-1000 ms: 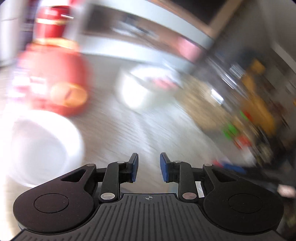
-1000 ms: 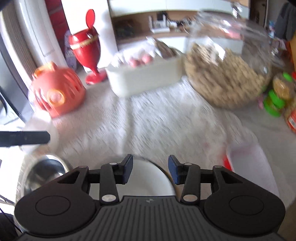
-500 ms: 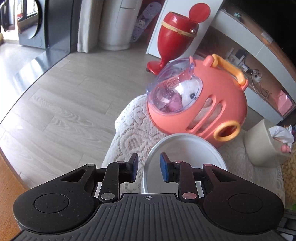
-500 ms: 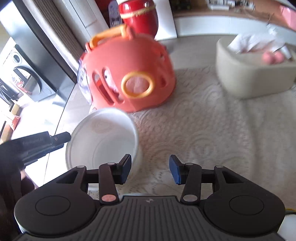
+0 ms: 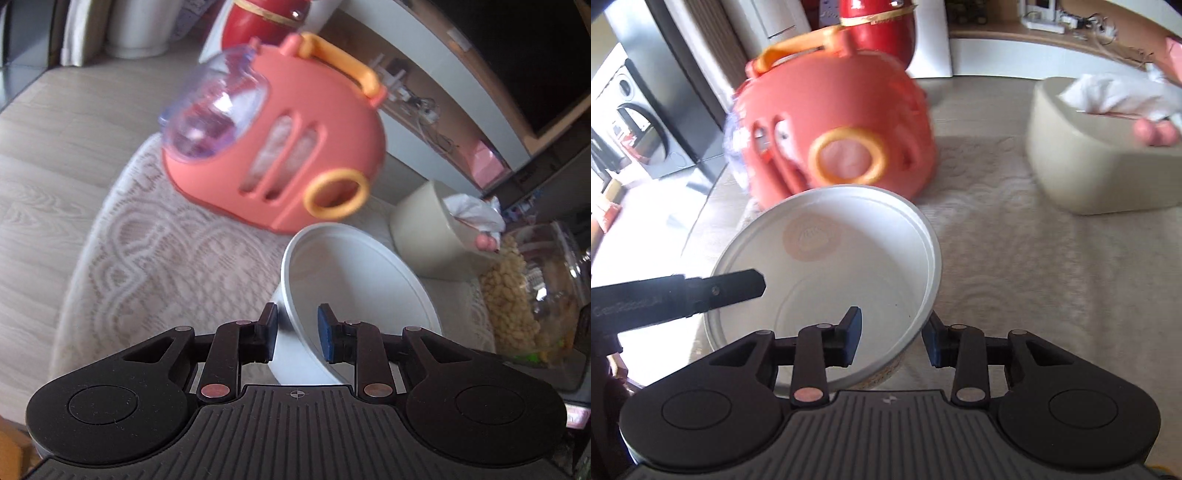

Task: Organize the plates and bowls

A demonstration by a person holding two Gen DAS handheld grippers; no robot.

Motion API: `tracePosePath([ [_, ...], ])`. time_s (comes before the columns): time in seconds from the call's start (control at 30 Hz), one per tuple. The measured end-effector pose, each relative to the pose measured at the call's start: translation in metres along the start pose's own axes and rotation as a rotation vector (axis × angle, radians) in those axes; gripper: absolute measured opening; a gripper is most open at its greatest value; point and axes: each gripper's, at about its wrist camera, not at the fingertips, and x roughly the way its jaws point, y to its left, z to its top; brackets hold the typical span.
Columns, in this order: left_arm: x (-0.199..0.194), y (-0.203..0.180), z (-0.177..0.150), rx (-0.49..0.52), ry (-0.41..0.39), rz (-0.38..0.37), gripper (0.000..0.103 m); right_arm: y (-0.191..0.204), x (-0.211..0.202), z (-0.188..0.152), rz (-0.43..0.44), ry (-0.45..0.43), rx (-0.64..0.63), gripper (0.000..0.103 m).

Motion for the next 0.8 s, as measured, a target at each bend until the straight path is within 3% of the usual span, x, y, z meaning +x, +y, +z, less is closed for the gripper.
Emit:
tracePosePath([
  [0.17, 0.033, -0.025, -0.019, 0.018, 0.100, -0.120, 0.027, -0.054, -0.016, 0.000, -0.075, -0.023, 0.091, 0.036],
  [0.27, 0.049, -0.032, -0.028, 0.023, 0.134, -0.101, 0.027, -0.078, -0.010, -0.003, -0.102, 0.023, 0.160, 0.036],
  [0.37, 0.051, -0.038, -0.031, 0.042, 0.103, -0.051, 0.027, -0.093, 0.000, -0.011, -0.116, 0.061, 0.203, 0.036],
  [0.47, 0.050, -0.032, -0.027, 0.017, 0.095, -0.077, 0.027, -0.095, 0.002, -0.017, -0.105, 0.075, 0.231, 0.036],
  [0.57, 0.048, -0.030, -0.026, -0.002, 0.094, -0.123, 0.029, -0.096, 0.004, -0.017, -0.041, 0.084, 0.248, 0.036],
  [0.8, 0.039, -0.068, -0.035, 0.065, 0.040, -0.208, 0.031, -0.103, -0.022, -0.015, -0.074, -0.028, 0.161, 0.036],
])
